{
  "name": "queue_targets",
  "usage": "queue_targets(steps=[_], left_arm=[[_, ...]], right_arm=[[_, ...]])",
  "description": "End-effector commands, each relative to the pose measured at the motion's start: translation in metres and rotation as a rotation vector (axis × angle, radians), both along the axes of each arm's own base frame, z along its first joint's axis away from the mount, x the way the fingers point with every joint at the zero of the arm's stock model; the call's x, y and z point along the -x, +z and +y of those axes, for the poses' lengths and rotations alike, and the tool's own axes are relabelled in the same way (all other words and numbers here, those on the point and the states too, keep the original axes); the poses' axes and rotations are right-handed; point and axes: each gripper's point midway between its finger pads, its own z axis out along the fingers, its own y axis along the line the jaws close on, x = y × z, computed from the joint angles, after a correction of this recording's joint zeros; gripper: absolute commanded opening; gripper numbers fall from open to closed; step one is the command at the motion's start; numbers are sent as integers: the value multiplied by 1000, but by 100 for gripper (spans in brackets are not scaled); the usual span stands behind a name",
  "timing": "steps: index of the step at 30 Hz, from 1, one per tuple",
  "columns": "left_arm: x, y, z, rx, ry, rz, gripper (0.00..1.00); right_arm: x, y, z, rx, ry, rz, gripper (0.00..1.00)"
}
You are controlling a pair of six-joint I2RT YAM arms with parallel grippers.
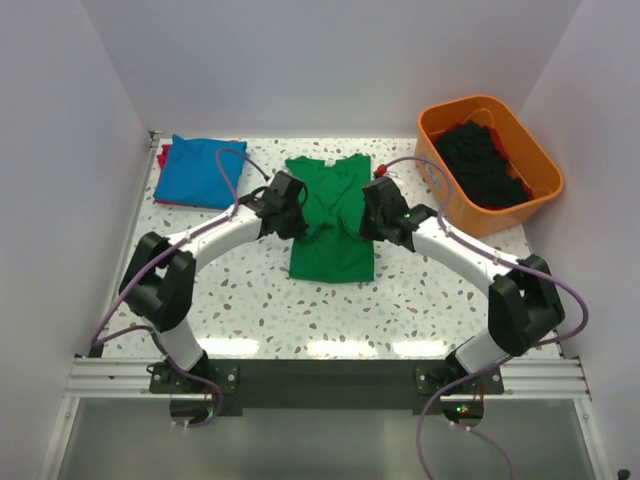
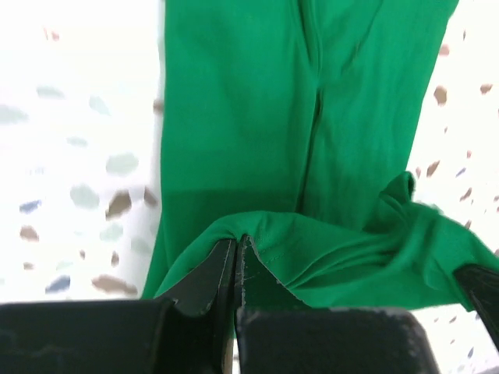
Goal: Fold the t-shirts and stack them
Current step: Fold the tshirt
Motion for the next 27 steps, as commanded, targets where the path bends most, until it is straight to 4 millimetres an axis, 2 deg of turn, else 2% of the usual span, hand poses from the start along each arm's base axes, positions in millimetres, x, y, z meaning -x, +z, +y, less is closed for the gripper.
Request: queue_targets(steps=[1,2,3,5,9,15,16,18,19,20,21,22,23,24,25,27], left_arm=[[-40,13,-1,12,-6,-78,0],[-48,18,-2,17,-7,-87,0],[-52,10,-1,4,-8,-71,0],[-64,11,-1,13,-5,-79,0],[-82,2,1,-6,8,-80,0],[-93,-13,5,-13,35,-64,0],[-94,-16,7,-17,39,-58,0],[-95,-19,10,-23,49,-40,20],[-96,-19,12,-24,53,-39,33],[-95,-18,12,-21,53,-39,51],[-95,-12,12,-15,51,-49,59],[-93,-13,13,-16,46,-50,70],[-91,-4,12,1,38,-66,90],[-91,1,12,12,38,-83,100],[-85,-3,14,8,38,-76,100],[-79,9,17,17,40,-93,100]], right_arm=[[-36,11,4,-20,9,-59,0],[-40,9,5,-16,19,-57,0],[-45,8,4,-15,18,-53,0],[-57,2,4,-14,18,-41,0],[-77,-10,3,-13,13,-22,0],[-93,-18,0,-11,-9,-12,0],[-94,-21,-1,-7,-11,-1,4],[-98,-26,-2,-6,-13,14,11],[-98,-26,-4,1,-10,21,15],[-99,-26,-5,5,-11,23,19],[-102,-21,-7,13,-23,10,20],[-101,-20,-9,22,-27,13,29],[-101,-17,-10,21,-28,10,35],[-100,-11,-9,12,-23,-1,38],[-99,-7,-9,6,-20,-6,42],[-92,-5,-10,-4,-14,-7,54]])
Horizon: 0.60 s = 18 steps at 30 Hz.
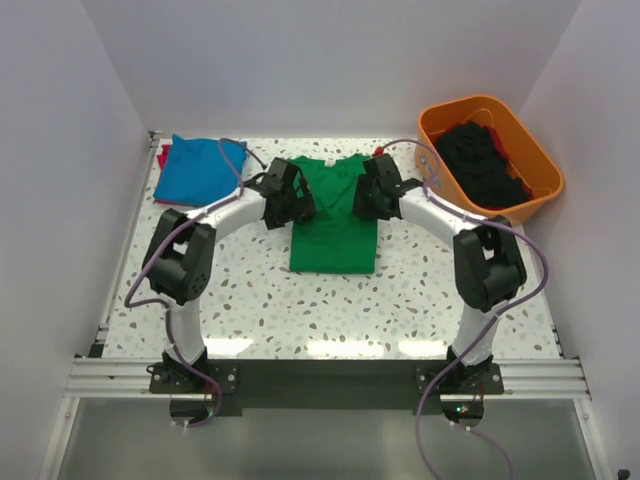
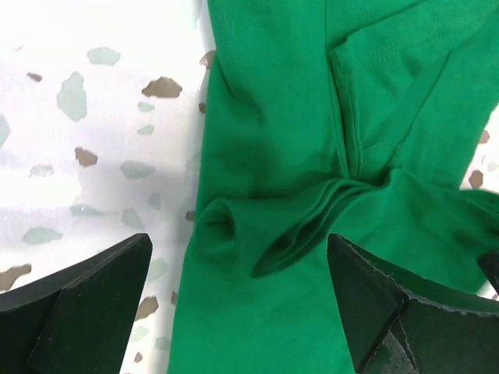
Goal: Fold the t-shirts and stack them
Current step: Fold the tshirt
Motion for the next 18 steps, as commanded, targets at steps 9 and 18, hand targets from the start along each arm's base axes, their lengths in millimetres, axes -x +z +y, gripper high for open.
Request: queue_targets(steps=[9,18], left_arm=[[58,38,19,90,-30,-79,100],[103,8,14,89,-108,12,100]], right_arm=[[52,26,-3,-89,75,-17,99],[111,-4,-6,-130,116,75,96]])
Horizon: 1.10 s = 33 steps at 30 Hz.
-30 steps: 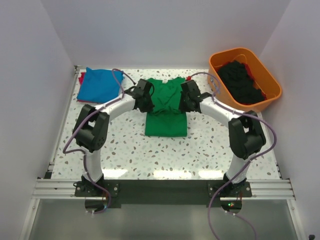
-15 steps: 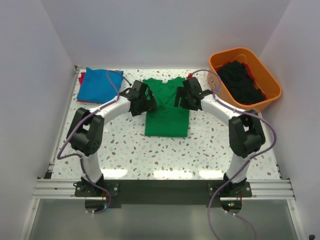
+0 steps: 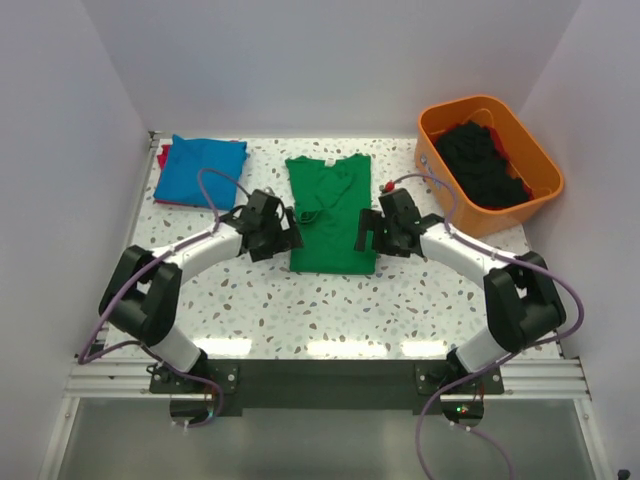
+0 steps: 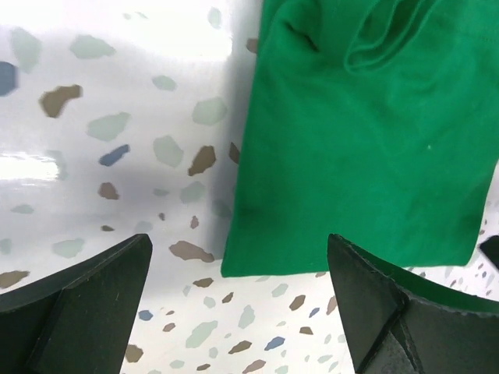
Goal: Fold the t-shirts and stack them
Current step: Fold the tshirt
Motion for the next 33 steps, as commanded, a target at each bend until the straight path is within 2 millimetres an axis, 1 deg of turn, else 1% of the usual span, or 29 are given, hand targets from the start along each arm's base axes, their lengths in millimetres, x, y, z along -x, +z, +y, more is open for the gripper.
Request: queue_targets(steps=[1,3,4,6,7,8,9,10,11,12,13,15,16,17,18,19,21,22,23,24,27,28,29,30,31,32,33], left_arm=[[17,-5,-17,64,-69,13,100],[23,-12,-25,104,-83,12,99],[30,-20,-25,108,-82,34,91],[34,-28,-26,103,-82,57,81],[33,-30,-26,103,-81,62,76],[34,-32,-27,99,-77,64,70],[35,-34,-29,97,-80,65,67],[35,-35,-30,96,-81,63,65],[36,-39,-30,89,-77,73,58],[36,-42,-29,83,-71,77,54],[35,-42,-28,79,-70,77,46],[37,-48,-26,65,-64,91,39],[39,-51,-25,59,-64,104,35],[40,-51,-26,60,-70,106,28],[45,-54,-25,56,-71,115,24],[46,-55,-24,54,-70,117,17],[50,-57,-25,54,-72,120,9],[54,-59,-23,50,-70,127,6],[55,-59,-24,56,-69,127,0],[56,-61,-24,57,-71,127,0],[63,-60,-28,68,-92,119,0],[66,-59,-30,69,-100,117,0],[69,-55,-32,75,-112,109,0],[77,-55,-35,73,-133,111,0],[82,-53,-37,71,-146,106,0],[87,-45,-38,85,-152,92,0],[99,-45,-39,89,-175,100,0]], right_arm=[[18,4,14,-91,34,5,93],[31,-6,14,-106,39,25,90],[35,-9,14,-108,33,37,86],[43,-17,10,-96,31,58,82],[44,-17,10,-103,29,57,77],[46,-19,10,-106,28,61,76],[46,-22,10,-110,27,56,72],[47,-24,11,-112,23,61,63],[46,-25,11,-114,25,64,61],[44,-26,13,-121,25,57,59],[44,-29,14,-118,26,64,57],[40,-32,13,-103,18,61,55],[39,-33,12,-95,18,63,52],[39,-35,12,-93,17,72,51],[39,-35,15,-105,26,73,49],[40,-35,16,-114,29,76,47],[43,-39,15,-104,30,92,46],[44,-42,13,-94,18,100,42],[45,-44,12,-89,17,107,40],[46,-49,12,-87,18,117,39],[54,-54,17,-121,36,141,27],[55,-50,18,-125,44,135,21],[59,-48,19,-118,63,133,20],[65,-46,15,-96,72,147,19],[66,-34,13,-88,88,116,7],[69,-30,8,-62,88,105,0],[79,-27,2,-45,91,121,0]])
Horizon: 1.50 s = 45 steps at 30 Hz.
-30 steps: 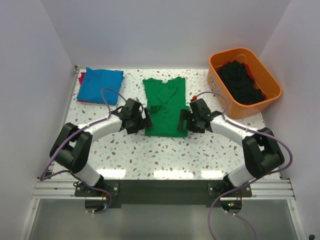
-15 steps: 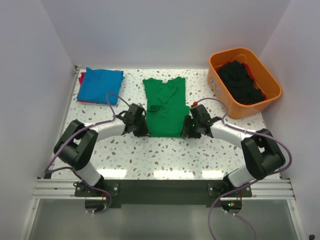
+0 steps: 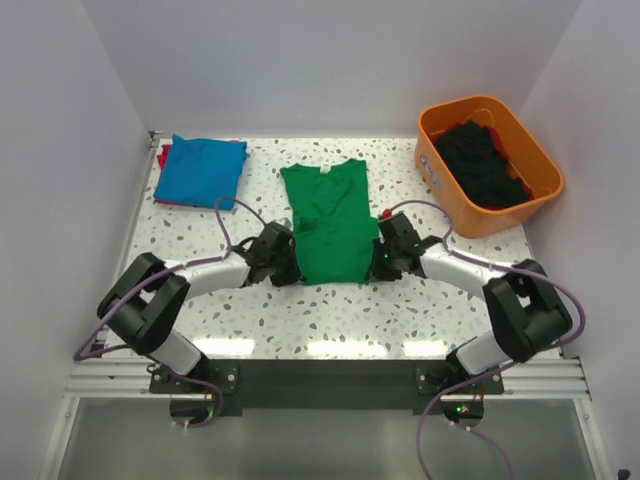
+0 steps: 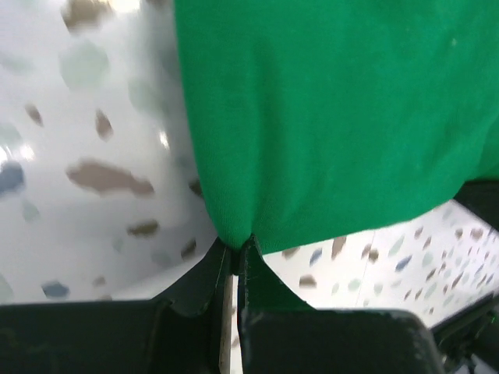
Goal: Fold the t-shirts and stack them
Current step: Fold the tshirt
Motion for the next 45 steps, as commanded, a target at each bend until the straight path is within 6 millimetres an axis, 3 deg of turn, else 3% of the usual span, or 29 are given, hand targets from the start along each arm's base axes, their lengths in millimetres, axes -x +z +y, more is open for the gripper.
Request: queue_targets(steps=[1,4,5,11,12,14,15,21,23,24,26,27,32,33,35,36,38,39,40,42,43,45], left_arm=[[43,0,1,-1,-61,52,0],[55,25,-3,56,-100,10,0],[58,38,-3,74,-106,-14,0],[48,88,1,97,-79,-123,0],[39,102,-1,101,-68,-155,0],[29,107,6,54,-34,-165,0],[15,119,10,53,2,-196,0],[-44,145,27,91,91,-258,0],[-61,145,32,77,107,-267,0],[-70,154,32,84,115,-284,0],[-84,150,39,63,133,-275,0],[-92,156,40,67,145,-291,0],[-130,152,51,56,179,-292,0],[-138,161,48,66,175,-315,0],[-151,152,49,53,174,-300,0],[-161,162,46,63,166,-322,0],[-175,151,47,33,166,-316,0],[-186,158,47,29,175,-337,0],[-193,142,49,7,183,-302,0],[-212,145,54,10,203,-312,0],[-220,127,57,-7,213,-279,0],[-235,125,61,-10,231,-281,0]], right_arm=[[16,35,-11,14,43,-62,0],[31,54,-22,30,58,-73,0],[33,69,-24,10,58,-115,0],[25,121,-25,-11,63,-227,0],[18,131,-22,-17,65,-251,0],[6,139,-20,-2,71,-278,0],[-5,151,-15,-5,71,-300,0],[-62,194,12,-71,80,-422,0],[-75,185,21,-107,94,-385,0],[-84,191,28,-147,96,-399,0],[-98,184,31,-186,89,-375,0],[-106,190,33,-206,80,-397,0],[-149,181,19,-238,19,-374,0],[-155,181,19,-254,23,-378,0],[-170,179,15,-269,15,-378,0],[-176,168,16,-276,16,-352,0],[-189,166,14,-293,13,-345,0],[-196,152,13,-289,9,-317,0],[-201,149,14,-296,10,-313,0],[-217,146,11,-304,-1,-315,0],[-223,132,13,-313,6,-288,0],[-242,132,18,-337,28,-320,0]])
